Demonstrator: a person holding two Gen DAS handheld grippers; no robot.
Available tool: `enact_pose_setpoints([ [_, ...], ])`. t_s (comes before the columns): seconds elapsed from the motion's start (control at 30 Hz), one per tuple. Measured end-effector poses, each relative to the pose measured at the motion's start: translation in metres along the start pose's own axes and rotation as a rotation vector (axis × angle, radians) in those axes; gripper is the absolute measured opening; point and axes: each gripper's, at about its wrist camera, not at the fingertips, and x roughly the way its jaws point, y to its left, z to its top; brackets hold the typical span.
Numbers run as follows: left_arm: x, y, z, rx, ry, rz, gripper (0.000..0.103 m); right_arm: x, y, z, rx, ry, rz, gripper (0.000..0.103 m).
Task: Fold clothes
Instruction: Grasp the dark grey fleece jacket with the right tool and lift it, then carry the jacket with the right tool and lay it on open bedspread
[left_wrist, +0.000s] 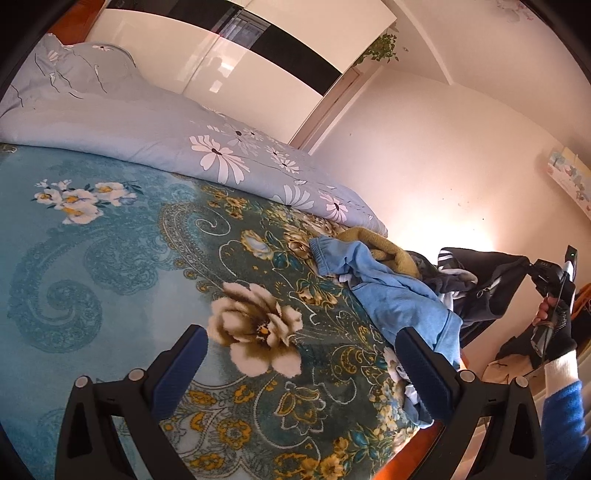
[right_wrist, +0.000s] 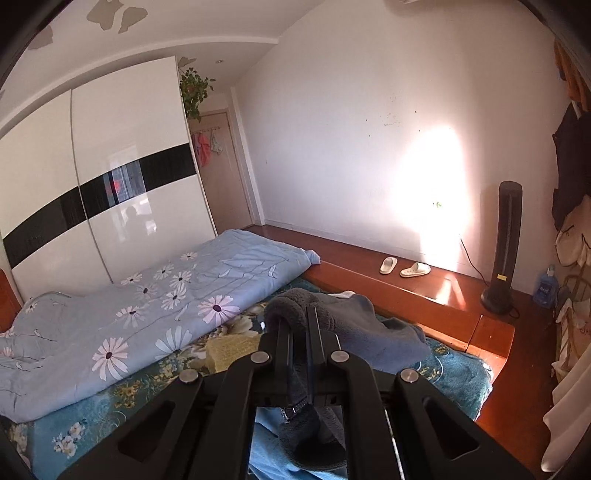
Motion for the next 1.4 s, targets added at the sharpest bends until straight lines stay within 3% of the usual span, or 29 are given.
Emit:
enact_pose_setpoints([
  [0.53,-0.065,0.013,0.01,-0.03,-0.093,-0.061,0.103,-0.122,0.093,0.075,-0.129,-0.201,0.11,0.005],
  [0.77,-0.101,0.022,0.013,-0.043,-0.148,-0.075,0.103,-0.186,0.169,0.096,-0.207,-0.283,0.265,0.005],
  [0.93,-0.137,0.042,0.013,-0.079,-0.207,-0.068,0.103,-0.221,0.252,0.1,-0.291,-0.3,0.396,0.005],
  [1.0,-0.154,0.054,0.012,-0.095,-0.234,-0.051,0.103,-0.228,0.29,0.088,-0.35,-0.283,0.441,0.005],
  [1.13,-0.19,0.084,0.008,-0.137,-0.28,-0.003,0.103,-0.203,0.364,0.038,-0.433,-0.144,0.538,0.005],
  [1.23,-0.216,0.107,0.003,-0.167,-0.305,0.046,0.103,-0.165,0.42,-0.028,-0.517,0.018,0.594,0.005],
  [1.4,-0.253,0.137,-0.004,-0.192,-0.336,0.151,0.103,-0.112,0.513,-0.171,-0.649,0.33,0.686,0.005],
])
